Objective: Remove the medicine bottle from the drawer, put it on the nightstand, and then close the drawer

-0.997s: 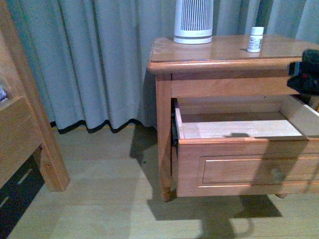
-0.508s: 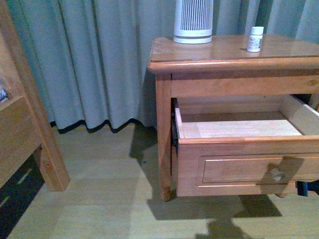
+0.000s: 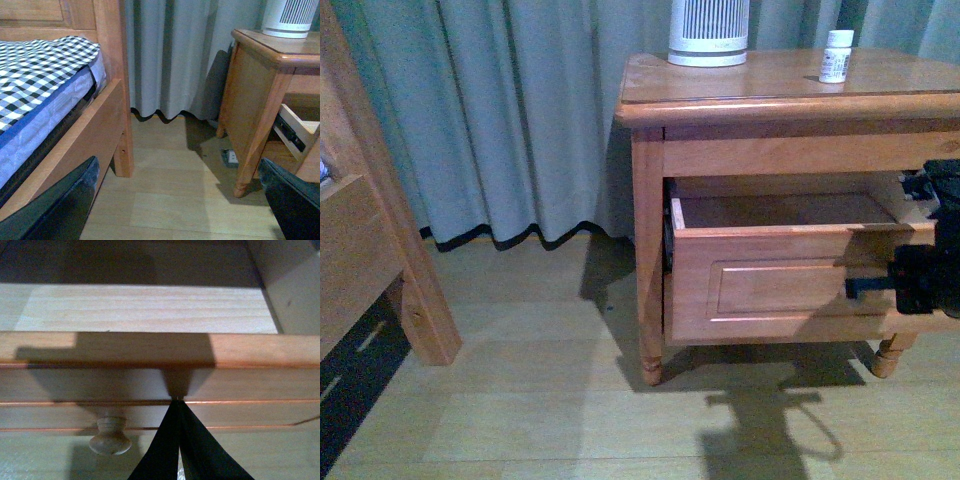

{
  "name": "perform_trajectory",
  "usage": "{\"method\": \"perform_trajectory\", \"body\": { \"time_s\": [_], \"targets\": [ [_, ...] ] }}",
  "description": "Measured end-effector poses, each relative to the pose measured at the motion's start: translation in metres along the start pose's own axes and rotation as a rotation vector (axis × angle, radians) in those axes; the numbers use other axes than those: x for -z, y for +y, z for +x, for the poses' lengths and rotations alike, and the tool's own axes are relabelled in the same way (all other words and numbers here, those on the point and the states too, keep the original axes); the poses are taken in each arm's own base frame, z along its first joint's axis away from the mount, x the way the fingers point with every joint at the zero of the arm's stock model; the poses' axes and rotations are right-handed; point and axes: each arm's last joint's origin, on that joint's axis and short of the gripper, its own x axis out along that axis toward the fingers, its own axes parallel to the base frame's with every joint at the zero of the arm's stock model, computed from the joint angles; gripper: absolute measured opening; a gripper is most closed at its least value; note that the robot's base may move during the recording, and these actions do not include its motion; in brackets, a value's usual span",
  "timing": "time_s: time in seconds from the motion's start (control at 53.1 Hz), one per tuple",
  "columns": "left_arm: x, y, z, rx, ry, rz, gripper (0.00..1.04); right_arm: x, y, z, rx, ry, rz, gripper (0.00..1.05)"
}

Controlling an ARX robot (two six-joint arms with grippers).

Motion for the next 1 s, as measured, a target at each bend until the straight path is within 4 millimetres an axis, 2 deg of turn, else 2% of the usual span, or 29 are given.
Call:
{"method": "perform_trajectory", "body": {
  "time_s": [0.32, 0.546, 0.678, 0.828, 0.903, 0.997],
  "targets": [
    [0.000, 0.000, 0.000, 0.000, 0.000, 0.000, 0.98, -0.026, 0.006, 0.067, 0.022, -0.077, -0.071, 0.03],
    [0.000, 0.000, 0.000, 0.000, 0.000, 0.000, 0.98, -0.028, 0.007, 0.096, -0.004, -0.129, -0.154, 0.03],
    [0.000, 0.000, 0.000, 0.000, 0.000, 0.000, 0.98, -0.030, 0.001, 0.101, -0.013, -0.147, -0.176, 0.03],
    [0.000, 0.000, 0.000, 0.000, 0.000, 0.000, 0.98, -0.027, -0.003, 0.097, -0.019, -0.146, -0.158, 0.03],
    [0.000, 0.000, 0.000, 0.000, 0.000, 0.000, 0.98, -0.018, -0.005, 0.088, -0.025, -0.111, -0.134, 0.03],
    [0.000, 0.000, 0.000, 0.000, 0.000, 0.000, 0.98, -0.001, -0.006, 0.057, -0.063, -0.027, -0.052, 0.03]
  ]
}}
